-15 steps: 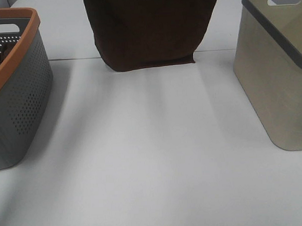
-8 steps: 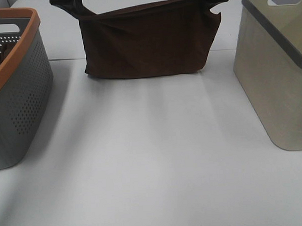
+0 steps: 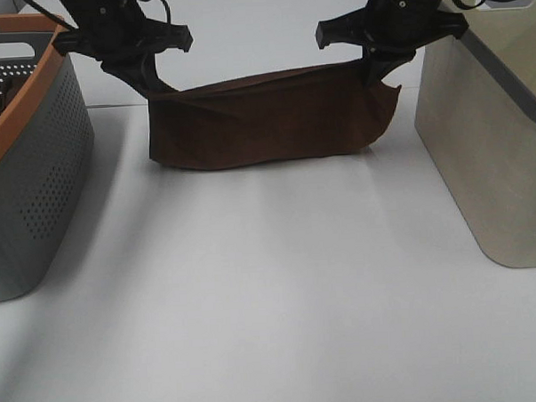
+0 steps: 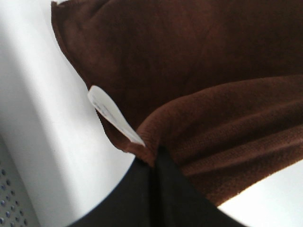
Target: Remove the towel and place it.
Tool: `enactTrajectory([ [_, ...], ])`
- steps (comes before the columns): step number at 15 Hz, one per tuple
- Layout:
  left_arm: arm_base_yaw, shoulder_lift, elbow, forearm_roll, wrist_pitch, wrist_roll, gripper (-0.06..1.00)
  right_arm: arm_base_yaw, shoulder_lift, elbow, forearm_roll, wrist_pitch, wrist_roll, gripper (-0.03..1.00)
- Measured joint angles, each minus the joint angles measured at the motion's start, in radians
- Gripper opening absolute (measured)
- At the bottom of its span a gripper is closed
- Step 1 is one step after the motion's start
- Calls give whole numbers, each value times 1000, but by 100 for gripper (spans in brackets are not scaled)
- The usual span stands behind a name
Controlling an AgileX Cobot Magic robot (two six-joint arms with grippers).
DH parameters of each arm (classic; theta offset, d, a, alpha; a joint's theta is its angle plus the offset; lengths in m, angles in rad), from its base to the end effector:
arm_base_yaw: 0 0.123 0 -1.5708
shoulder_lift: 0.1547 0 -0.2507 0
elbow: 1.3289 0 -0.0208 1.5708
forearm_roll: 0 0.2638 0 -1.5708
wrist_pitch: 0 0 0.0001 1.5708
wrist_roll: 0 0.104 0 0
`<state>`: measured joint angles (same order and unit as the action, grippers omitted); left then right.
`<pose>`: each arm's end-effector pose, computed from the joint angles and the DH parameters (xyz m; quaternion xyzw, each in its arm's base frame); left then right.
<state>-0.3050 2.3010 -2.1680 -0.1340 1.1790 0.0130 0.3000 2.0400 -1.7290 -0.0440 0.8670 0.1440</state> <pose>0.4671 -0.1605 0.1935 0.1413 0.9728 -0.0896 0.1604 0.4369 0.1315 0.1960 -0.0855 0.9674 0.0331 0.2361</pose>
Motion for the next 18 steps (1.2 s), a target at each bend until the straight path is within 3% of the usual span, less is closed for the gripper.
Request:
enactTrajectory([
  [13, -50, -66, 395, -48, -6, 0, 0, 0, 0, 55, 147, 300, -71, 0],
  [18, -52, -83, 454, -66, -7, 0, 0, 0, 0, 196, 171, 287, -74, 0],
])
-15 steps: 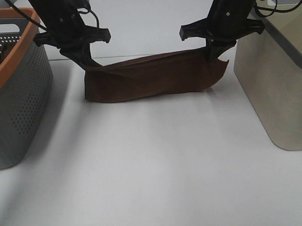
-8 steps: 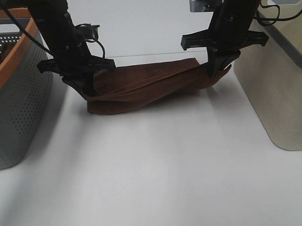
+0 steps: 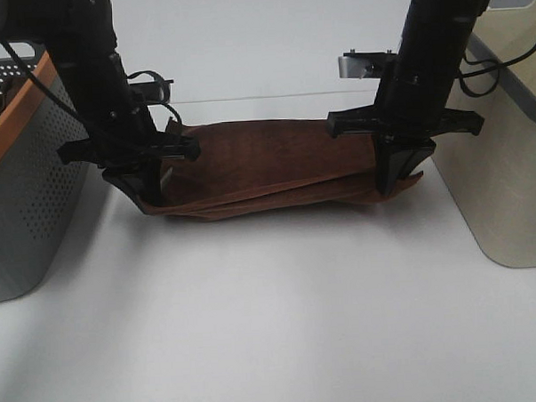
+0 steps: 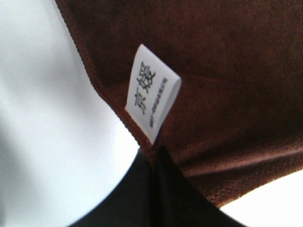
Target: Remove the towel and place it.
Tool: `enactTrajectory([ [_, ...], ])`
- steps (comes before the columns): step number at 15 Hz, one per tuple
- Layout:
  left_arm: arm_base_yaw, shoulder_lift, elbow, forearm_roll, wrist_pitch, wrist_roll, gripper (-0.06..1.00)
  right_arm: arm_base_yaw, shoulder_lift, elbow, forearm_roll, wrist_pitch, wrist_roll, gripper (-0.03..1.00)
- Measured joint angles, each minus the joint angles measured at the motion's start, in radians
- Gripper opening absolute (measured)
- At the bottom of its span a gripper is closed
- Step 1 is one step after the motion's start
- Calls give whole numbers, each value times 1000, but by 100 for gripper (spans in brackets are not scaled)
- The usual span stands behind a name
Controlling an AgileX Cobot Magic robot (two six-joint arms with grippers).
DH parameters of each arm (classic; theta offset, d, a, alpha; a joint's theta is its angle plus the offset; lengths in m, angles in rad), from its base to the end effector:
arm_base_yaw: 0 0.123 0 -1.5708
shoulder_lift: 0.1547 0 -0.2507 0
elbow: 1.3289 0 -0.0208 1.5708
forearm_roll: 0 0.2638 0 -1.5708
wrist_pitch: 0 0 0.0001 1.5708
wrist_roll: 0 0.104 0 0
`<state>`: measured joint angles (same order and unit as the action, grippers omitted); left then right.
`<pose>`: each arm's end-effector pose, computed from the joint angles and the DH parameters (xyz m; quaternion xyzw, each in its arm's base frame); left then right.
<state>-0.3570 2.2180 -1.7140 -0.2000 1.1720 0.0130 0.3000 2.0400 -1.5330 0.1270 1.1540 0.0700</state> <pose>0.3949 -0.1676 0.1073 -0.1441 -0.9853 0.0888 0.0245 0.3745 0.1285 0.1346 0.0889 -0.9943 -0.0567 0.0121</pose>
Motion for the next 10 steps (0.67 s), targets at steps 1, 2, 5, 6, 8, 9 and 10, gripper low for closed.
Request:
enactTrajectory([
  [1, -6, 0, 0, 2, 2, 0, 0, 0, 0, 18, 0, -5, 0, 0],
  [2, -16, 0, 2, 7, 5, 0, 0, 0, 0, 26, -2, -6, 0, 0],
  [5, -61, 0, 4, 45, 9, 0, 0, -8, 0, 33, -20, -6, 0, 0],
  [6, -74, 0, 4, 59, 9, 2, 0, -9, -2, 48, -22, -5, 0, 0],
  [8, -74, 0, 4, 57, 10, 3, 0, -9, -2, 83, -20, -7, 0, 0],
  [9, -74, 0, 4, 54, 10, 3, 0, -9, -2, 99, -19, -9, 0, 0],
  [10, -74, 0, 4, 60, 13, 3, 0, -9, -2, 110, -26, -15, 0, 3],
])
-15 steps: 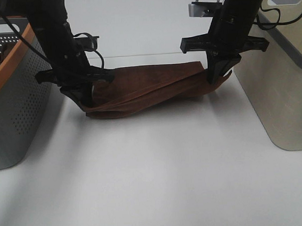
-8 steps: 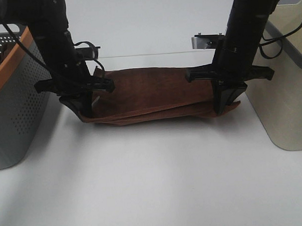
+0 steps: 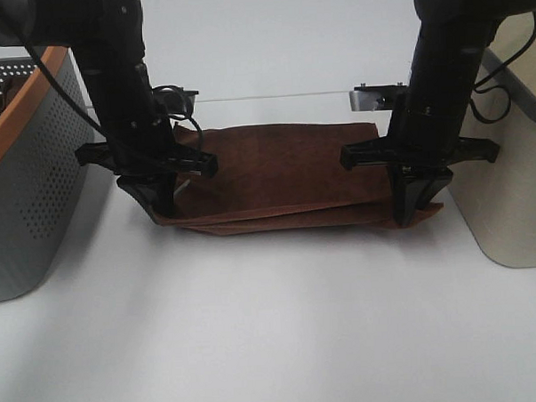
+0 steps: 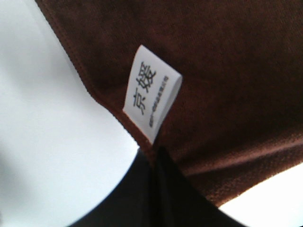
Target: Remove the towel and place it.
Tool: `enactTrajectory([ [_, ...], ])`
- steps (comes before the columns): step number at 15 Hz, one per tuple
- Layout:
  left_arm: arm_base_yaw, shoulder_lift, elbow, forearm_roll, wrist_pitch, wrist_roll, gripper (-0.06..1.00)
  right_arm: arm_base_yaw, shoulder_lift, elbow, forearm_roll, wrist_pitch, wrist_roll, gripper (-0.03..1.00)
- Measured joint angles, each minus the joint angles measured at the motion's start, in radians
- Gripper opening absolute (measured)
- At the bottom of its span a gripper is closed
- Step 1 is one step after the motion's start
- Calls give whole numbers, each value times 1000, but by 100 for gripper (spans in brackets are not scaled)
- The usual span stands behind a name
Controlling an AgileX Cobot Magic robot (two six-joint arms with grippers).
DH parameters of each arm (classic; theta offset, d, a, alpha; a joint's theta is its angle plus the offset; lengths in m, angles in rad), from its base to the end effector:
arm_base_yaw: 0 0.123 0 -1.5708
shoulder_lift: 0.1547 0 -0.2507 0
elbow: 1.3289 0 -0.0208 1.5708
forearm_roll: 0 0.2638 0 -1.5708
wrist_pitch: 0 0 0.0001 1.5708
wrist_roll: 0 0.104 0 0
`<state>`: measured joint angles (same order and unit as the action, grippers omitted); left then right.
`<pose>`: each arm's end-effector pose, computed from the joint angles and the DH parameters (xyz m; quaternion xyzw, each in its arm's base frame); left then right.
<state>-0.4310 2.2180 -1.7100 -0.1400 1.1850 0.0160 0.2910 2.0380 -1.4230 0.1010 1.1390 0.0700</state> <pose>0.3815 -0.1902 0.1055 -0.1943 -0.9787 0.0594 0.0303 0.3561 0.1166 0.1088 0.0868 -0.9941 -0.0354 0.0552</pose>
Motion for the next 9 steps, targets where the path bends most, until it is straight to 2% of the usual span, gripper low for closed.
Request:
enactTrajectory([
  [3, 2, 0, 37, 51, 13, 1, 0, -10, 0, 4, -44, 1, 0, 24],
  [6, 2, 3, 126, 50, 28, 4, 3, -14, 0, 4, -33, 6, -1, 35],
  [8, 3, 3, 133, 41, 28, 4, 18, -14, 0, 4, -20, 8, -3, 40],
  [9, 3, 3, 133, 29, 28, 4, 46, -14, 0, 4, -15, 11, -3, 44],
])
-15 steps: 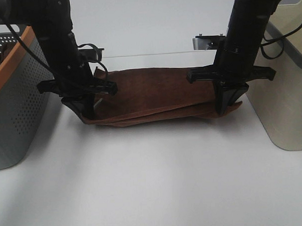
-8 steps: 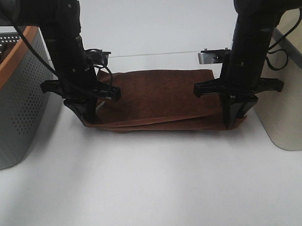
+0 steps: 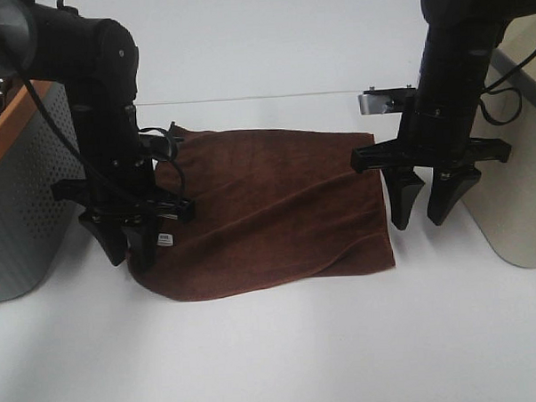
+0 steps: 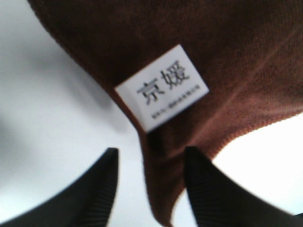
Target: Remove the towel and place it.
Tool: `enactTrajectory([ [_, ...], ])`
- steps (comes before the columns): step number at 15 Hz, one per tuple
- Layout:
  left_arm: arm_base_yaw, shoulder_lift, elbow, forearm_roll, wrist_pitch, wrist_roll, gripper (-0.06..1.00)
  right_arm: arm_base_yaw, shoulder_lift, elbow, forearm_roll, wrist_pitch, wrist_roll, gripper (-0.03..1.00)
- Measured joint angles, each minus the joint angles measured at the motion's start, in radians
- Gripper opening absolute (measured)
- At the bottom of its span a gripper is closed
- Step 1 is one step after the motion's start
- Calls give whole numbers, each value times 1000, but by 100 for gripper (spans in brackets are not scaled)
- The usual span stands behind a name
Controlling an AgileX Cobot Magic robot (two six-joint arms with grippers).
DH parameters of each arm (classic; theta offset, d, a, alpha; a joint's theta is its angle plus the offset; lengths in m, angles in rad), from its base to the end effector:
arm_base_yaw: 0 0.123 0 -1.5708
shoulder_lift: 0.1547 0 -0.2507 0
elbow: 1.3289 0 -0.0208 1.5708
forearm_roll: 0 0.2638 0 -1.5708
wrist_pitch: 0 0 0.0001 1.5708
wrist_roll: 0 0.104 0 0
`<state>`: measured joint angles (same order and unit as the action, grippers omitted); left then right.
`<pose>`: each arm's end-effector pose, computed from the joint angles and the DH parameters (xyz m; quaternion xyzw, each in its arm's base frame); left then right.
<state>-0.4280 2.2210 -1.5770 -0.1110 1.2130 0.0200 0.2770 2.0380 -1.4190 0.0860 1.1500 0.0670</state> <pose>0.3552 -0.1739 0.0736 -0.1968 -0.9741 0.0286 0.1072 0.3561 0.1097 0.1079 0.0849 -0.9941 -0.0281 0.0611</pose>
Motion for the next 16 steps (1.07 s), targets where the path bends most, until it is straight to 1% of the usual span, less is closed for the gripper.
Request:
enactTrajectory([
  [1, 0, 0, 0, -1, 0, 0, 58, 0, 0, 0, 0, 4, 0, 49],
  [2, 0, 0, 0, -3, 0, 0, 83, 0, 0, 0, 0, 29, -1, 54],
  [4, 0, 0, -14, -4, 1, 0, 94, 0, 0, 0, 1, 43, -1, 58],
  [6, 0, -8, -55, -9, 1, 0, 96, 0, -2, 0, 20, 48, -1, 58],
  [8, 3, -29, -127, -12, 1, 0, 97, 0, -27, 3, 47, 50, -1, 59],
  [13, 4, -51, -403, 1, 3, 0, 97, 0, -157, 3, 64, 50, -28, 59],
  [15, 4, -70, -504, 13, 5, 0, 97, 0, -220, -11, 66, 33, -28, 59],
  [16, 4, -92, -542, 26, 5, 0, 97, 0, -260, -18, 65, 4, -28, 59],
])
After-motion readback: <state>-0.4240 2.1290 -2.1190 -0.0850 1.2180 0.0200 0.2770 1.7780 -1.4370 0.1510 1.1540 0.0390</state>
